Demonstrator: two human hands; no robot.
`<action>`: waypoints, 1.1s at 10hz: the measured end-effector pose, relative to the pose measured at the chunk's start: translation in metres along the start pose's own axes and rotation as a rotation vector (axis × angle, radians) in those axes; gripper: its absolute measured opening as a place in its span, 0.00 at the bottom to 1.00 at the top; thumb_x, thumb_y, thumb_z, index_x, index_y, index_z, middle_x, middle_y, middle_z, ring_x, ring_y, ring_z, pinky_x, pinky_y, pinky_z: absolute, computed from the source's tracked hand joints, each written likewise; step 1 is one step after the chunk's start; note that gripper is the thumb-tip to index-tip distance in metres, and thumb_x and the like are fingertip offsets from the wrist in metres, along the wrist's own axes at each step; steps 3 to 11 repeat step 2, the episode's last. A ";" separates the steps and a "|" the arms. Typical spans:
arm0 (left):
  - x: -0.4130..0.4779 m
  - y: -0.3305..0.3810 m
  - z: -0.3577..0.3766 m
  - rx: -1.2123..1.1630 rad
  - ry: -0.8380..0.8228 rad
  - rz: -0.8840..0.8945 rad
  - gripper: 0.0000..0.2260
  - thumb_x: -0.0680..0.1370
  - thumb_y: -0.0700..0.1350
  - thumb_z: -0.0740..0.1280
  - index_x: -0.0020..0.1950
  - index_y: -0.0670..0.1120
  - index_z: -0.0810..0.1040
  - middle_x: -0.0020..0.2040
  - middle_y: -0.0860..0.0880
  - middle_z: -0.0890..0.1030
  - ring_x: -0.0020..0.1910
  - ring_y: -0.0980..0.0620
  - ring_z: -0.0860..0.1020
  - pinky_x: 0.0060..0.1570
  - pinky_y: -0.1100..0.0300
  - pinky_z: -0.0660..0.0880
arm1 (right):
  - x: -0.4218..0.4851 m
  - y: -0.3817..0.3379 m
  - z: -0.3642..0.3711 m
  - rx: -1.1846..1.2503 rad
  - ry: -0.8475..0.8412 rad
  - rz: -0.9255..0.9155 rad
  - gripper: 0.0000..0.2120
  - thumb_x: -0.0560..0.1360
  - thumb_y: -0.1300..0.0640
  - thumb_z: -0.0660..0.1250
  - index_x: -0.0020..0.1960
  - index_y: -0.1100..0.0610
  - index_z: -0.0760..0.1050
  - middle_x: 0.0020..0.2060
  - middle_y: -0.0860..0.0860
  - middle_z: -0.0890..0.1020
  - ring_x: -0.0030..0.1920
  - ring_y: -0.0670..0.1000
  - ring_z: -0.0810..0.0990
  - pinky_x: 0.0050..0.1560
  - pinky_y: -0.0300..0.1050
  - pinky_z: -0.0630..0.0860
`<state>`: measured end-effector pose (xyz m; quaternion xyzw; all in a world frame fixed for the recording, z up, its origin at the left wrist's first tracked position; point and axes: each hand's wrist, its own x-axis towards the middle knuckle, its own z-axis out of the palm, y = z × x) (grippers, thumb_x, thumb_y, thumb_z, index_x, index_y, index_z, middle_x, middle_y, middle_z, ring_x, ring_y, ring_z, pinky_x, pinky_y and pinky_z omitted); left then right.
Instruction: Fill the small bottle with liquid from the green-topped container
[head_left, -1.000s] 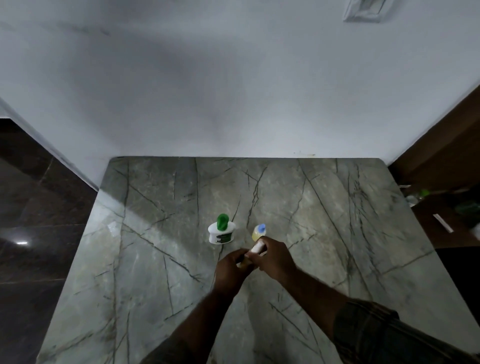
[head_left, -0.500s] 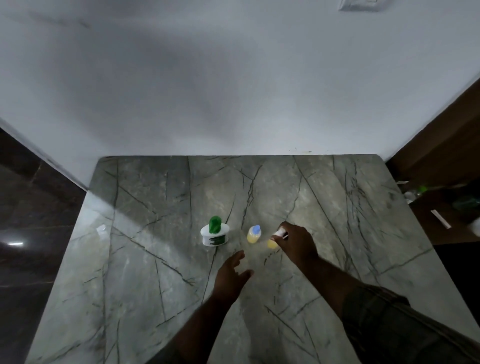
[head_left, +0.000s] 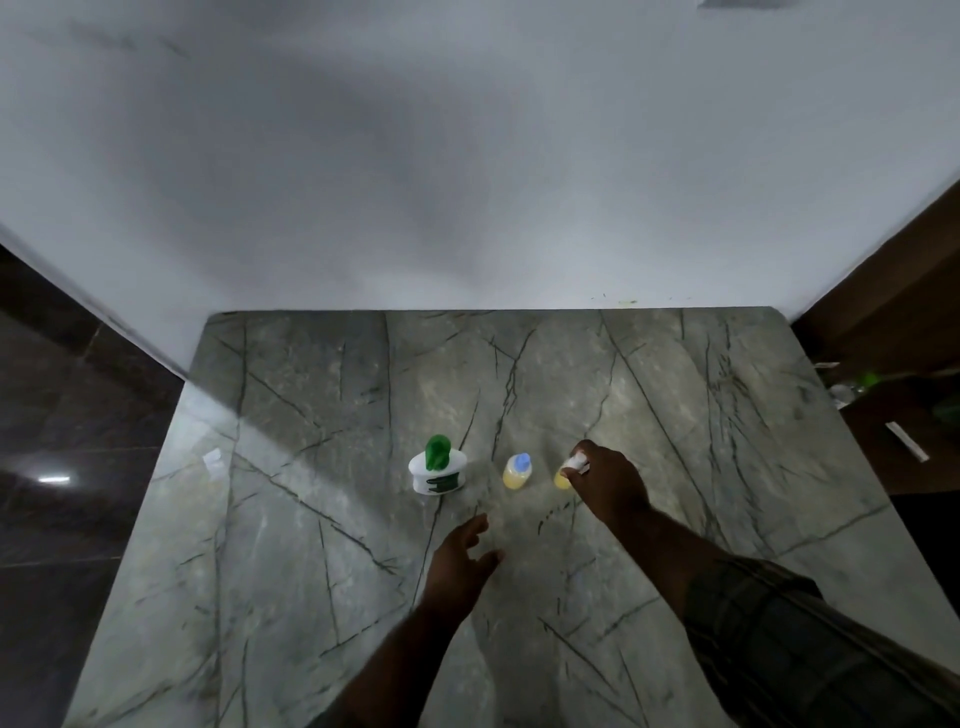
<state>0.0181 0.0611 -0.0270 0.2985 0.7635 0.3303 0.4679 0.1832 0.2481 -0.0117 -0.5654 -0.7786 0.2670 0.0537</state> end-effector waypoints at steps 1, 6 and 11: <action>0.000 -0.001 0.001 -0.004 -0.003 0.019 0.25 0.75 0.44 0.73 0.71 0.49 0.72 0.66 0.53 0.75 0.63 0.54 0.73 0.59 0.62 0.74 | 0.000 0.004 0.003 0.019 -0.023 0.029 0.21 0.72 0.45 0.72 0.61 0.51 0.74 0.50 0.46 0.82 0.51 0.50 0.82 0.50 0.43 0.76; 0.002 -0.005 0.003 -0.017 0.026 0.004 0.23 0.76 0.44 0.71 0.71 0.49 0.72 0.67 0.52 0.74 0.63 0.53 0.74 0.61 0.60 0.74 | -0.005 0.007 0.006 0.045 0.065 0.046 0.35 0.69 0.39 0.73 0.71 0.51 0.66 0.61 0.48 0.77 0.59 0.52 0.78 0.56 0.49 0.78; 0.002 -0.005 0.003 -0.017 0.026 0.004 0.23 0.76 0.44 0.71 0.71 0.49 0.72 0.67 0.52 0.74 0.63 0.53 0.74 0.61 0.60 0.74 | -0.005 0.007 0.006 0.045 0.065 0.046 0.35 0.69 0.39 0.73 0.71 0.51 0.66 0.61 0.48 0.77 0.59 0.52 0.78 0.56 0.49 0.78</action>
